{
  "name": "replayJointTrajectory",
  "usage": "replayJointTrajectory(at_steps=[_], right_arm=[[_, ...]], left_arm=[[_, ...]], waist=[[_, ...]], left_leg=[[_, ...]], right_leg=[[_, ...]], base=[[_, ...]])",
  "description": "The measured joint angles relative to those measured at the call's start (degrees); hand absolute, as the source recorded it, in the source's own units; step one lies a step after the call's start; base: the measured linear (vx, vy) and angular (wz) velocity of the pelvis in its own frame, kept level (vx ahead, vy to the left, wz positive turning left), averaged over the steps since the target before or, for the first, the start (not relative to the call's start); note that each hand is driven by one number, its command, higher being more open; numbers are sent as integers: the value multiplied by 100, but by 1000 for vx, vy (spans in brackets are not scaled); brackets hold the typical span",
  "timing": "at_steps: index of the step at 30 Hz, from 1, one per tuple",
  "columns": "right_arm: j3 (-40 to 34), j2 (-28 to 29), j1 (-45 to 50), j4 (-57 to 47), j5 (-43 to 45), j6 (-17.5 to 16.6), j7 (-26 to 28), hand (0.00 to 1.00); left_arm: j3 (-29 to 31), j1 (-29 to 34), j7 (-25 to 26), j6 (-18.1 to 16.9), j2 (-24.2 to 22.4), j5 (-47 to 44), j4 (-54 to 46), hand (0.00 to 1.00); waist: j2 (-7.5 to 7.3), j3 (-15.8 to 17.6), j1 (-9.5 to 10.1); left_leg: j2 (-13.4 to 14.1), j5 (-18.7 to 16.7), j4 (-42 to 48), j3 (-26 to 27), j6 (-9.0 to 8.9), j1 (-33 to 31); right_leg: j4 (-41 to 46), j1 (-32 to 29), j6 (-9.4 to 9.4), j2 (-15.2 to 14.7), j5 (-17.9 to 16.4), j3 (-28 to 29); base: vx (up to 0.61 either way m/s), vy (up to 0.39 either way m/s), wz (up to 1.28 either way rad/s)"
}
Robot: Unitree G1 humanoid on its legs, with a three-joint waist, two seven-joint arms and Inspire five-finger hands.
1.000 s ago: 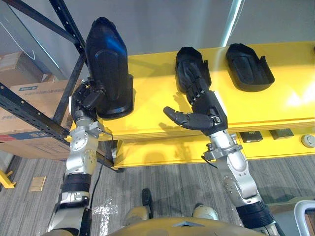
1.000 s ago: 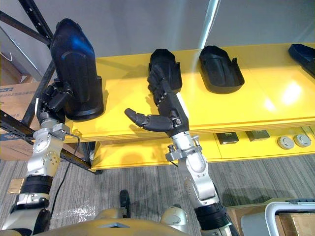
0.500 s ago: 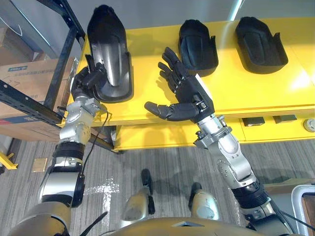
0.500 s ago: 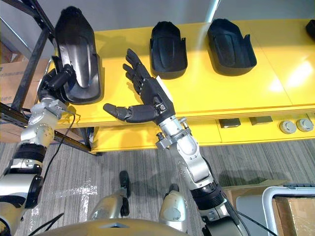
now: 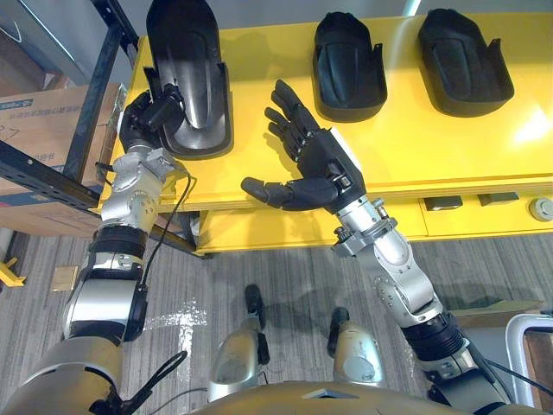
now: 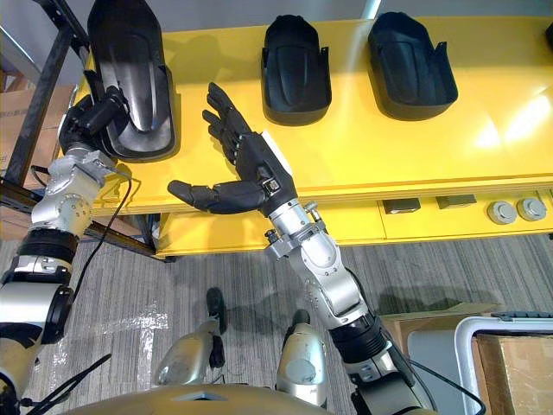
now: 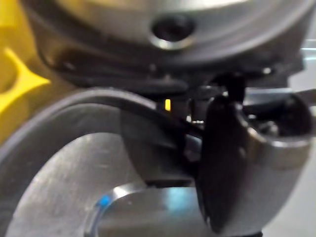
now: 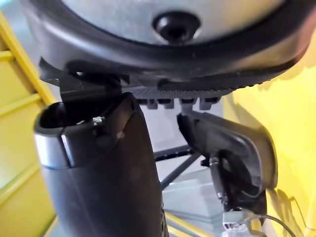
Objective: Walk over and take three plastic housings, then place them on the shelf
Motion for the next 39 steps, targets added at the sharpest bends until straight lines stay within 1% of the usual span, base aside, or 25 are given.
replayJointTrajectory(at_steps=[4,10,16,21,25,26,30,39], right_arm=[[0,104,-2,0,-2,1,-46,100],[-3,162,-3,0,-1,1,-177,100],[-3,199,-63,0,0,1,-268,100],[4,201,-167,3,-1,-1,-318,100],[-2,209,-174,5,-1,-1,-379,100],[-1,210,-174,7,-1,-1,-380,100],[-1,210,-178,9,-4,-1,-394,100],[2,246,-375,221,-2,-1,-545,100]], left_arm=[[-14,-124,105,58,13,-1,-16,0],[-48,-125,46,59,52,-6,-104,0],[-121,-170,174,61,54,0,-174,0],[-184,-335,104,139,57,-8,-195,0],[-253,-349,43,141,72,-29,-228,0],[-253,-350,28,141,72,-29,-234,100],[-265,-356,49,141,73,-7,-261,100],[-450,-441,348,156,113,53,-363,100]], waist=[[5,95,6],[-40,131,10],[-69,162,20],[-72,281,32],[-81,290,57],[-84,291,65],[-102,301,76],[-182,349,86]], left_leg=[[1,13,0,6,-12,6],[9,11,0,22,-9,5],[8,14,0,30,-8,3],[38,16,0,40,14,-1],[43,38,1,40,29,1],[42,46,1,45,22,1],[46,46,1,49,25,0],[44,47,1,67,50,2]], right_leg=[[-4,8,8,2,13,2],[-59,27,24,20,24,12],[-74,33,34,24,33,19],[-128,83,44,76,43,19],[-201,127,40,98,77,21],[-207,128,40,99,80,23],[-222,130,36,104,87,25],[-267,139,58,111,140,55]], base=[[0,0,0],[0,0,0],[0,0,0],[1,-11,4],[19,-18,2],[0,0,0],[0,0,0],[0,0,0]])
